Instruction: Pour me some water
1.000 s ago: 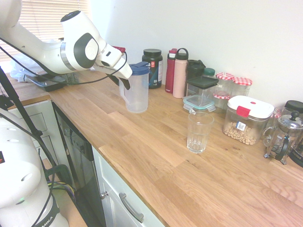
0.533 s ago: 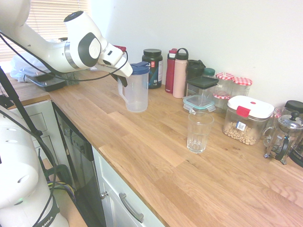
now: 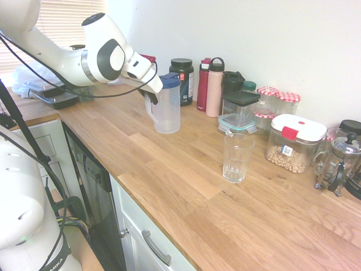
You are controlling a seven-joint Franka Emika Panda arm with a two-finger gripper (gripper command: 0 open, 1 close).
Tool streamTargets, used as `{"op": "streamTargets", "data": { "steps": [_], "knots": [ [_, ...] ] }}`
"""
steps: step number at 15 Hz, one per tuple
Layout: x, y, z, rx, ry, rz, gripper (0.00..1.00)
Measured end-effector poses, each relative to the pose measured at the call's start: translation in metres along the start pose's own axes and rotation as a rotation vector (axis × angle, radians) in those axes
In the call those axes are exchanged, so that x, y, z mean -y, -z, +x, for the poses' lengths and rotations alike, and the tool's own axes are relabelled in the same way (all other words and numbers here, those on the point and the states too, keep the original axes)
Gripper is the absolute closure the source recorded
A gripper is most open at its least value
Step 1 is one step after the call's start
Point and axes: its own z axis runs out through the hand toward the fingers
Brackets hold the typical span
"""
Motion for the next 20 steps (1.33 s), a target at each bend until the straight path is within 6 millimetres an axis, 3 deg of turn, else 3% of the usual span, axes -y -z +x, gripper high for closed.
{"op": "streamTargets", "data": {
  "steps": [2,5,8,11,15,20],
  "knots": [
    [0.000,0.017,0.005,0.013,-0.032,0.021,1.00],
    [-0.013,0.064,0.010,0.012,-0.044,0.033,1.00],
    [-0.053,0.105,0.022,0.060,-0.015,-0.049,1.00],
    [-0.092,0.152,0.047,0.108,0.024,-0.108,1.00],
    [-0.162,0.205,0.071,0.197,0.033,-0.160,1.00],
    [-0.281,0.244,0.112,0.254,0.048,-0.186,1.00]
  ]
}}
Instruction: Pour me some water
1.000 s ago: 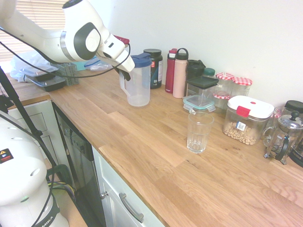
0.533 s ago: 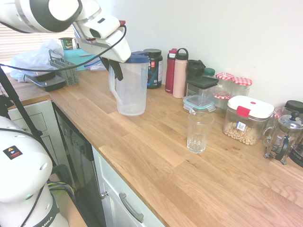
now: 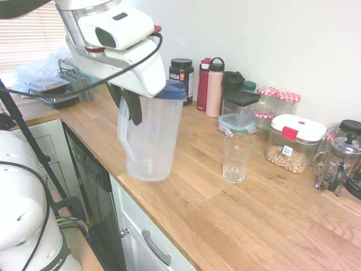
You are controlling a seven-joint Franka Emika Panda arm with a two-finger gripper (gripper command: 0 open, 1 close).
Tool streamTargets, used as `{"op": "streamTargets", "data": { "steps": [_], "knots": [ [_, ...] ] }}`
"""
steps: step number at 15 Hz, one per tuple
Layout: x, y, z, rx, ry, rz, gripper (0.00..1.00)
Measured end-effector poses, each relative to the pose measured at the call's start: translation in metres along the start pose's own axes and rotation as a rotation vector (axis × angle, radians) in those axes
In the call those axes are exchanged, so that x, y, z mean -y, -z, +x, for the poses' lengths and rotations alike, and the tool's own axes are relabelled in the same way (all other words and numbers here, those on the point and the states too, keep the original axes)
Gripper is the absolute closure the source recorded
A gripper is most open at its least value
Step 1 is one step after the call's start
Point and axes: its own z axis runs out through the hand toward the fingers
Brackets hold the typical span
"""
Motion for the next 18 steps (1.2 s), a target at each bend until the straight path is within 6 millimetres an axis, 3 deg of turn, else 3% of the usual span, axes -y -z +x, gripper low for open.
{"op": "streamTargets", "data": {
  "steps": [4,7,10,12,15,18],
  "knots": [
    [-0.096,0.014,0.053,0.002,-0.022,0.020,1.00],
    [-0.128,0.025,0.116,0.027,0.046,-0.007,1.00],
    [-0.107,0.019,0.184,0.062,0.221,-0.079,1.00],
    [-0.084,0.010,0.212,0.107,0.300,-0.165,1.00],
    [-0.036,-0.016,0.235,0.171,0.400,-0.314,1.00],
    [0.010,-0.039,0.238,0.210,0.505,-0.501,1.00]
  ]
}}
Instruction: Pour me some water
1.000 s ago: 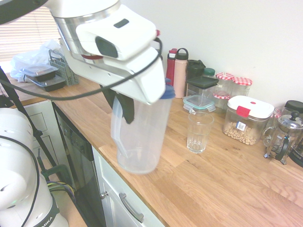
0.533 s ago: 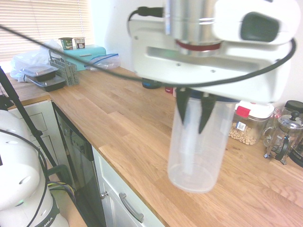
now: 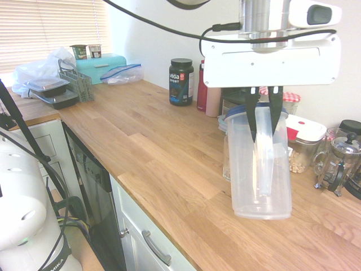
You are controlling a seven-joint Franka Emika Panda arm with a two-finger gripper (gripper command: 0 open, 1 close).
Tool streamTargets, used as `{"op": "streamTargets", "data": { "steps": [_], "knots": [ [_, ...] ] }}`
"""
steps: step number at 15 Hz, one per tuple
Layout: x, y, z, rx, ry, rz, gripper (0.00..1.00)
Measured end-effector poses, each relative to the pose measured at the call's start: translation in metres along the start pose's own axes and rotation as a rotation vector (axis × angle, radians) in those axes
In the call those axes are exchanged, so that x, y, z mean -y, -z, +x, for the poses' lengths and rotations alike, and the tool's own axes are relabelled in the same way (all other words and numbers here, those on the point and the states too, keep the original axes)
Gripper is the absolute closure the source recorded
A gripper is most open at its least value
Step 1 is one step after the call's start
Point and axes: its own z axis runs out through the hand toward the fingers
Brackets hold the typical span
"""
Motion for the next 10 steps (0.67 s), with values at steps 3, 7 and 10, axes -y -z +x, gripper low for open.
{"op": "streamTargets", "data": {
  "steps": [3,7,10],
  "knots": [
    [0.023,-0.003,0.014,0.037,0.029,-0.106,1.00],
    [0.049,-0.007,0.027,0.056,0.042,-0.175,1.00],
    [0.054,-0.004,0.029,0.060,0.036,-0.230,1.00]
  ]
}}
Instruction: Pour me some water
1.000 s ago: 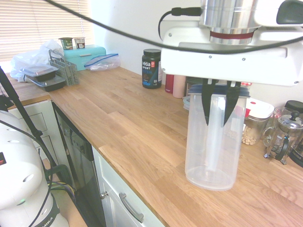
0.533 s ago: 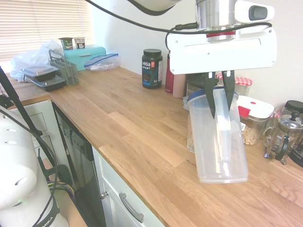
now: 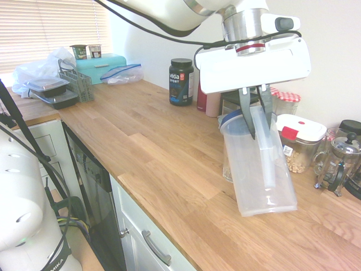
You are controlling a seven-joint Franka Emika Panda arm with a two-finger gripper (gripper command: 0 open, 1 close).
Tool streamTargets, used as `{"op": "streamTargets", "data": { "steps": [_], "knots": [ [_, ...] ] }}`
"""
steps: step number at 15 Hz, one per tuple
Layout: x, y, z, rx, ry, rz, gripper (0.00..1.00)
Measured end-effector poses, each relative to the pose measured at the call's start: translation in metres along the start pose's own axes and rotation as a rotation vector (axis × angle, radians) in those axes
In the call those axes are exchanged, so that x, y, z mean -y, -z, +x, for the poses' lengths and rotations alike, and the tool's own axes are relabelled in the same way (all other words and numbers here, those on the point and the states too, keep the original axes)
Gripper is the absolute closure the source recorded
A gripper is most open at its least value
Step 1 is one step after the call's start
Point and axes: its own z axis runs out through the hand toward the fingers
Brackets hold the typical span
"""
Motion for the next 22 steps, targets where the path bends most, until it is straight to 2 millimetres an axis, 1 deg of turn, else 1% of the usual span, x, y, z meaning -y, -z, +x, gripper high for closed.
{"op": "streamTargets", "data": {
  "steps": [5,7,8,10,12,14,15,16,17,18,19,20,22],
  "knots": [
    [0.019,-0.001,0.010,0.019,0.016,-0.052,1.00],
    [0.019,-0.001,0.010,0.019,0.015,-0.057,1.00],
    [0.016,-0.001,0.009,0.017,0.008,-0.054,1.00],
    [-0.001,0.003,0.002,-0.005,-0.016,0.001,1.00],
    [-0.031,0.012,-0.015,-0.046,-0.054,0.119,1.00],
    [-0.066,0.009,-0.040,-0.086,-0.059,0.246,1.00],
    [-0.083,0.001,-0.052,-0.103,-0.054,0.308,1.00],
    [-0.099,-0.013,-0.063,-0.120,-0.048,0.375,1.00],
    [-0.110,-0.028,-0.070,-0.138,-0.042,0.440,1.00],
    [-0.116,-0.043,-0.073,-0.155,-0.036,0.507,1.00],
    [-0.116,-0.056,-0.074,-0.172,-0.026,0.572,1.00],
    [-0.111,-0.064,-0.075,-0.189,-0.010,0.632,1.00],
    [-0.101,-0.073,-0.077,-0.228,0.039,0.730,1.00]
  ]
}}
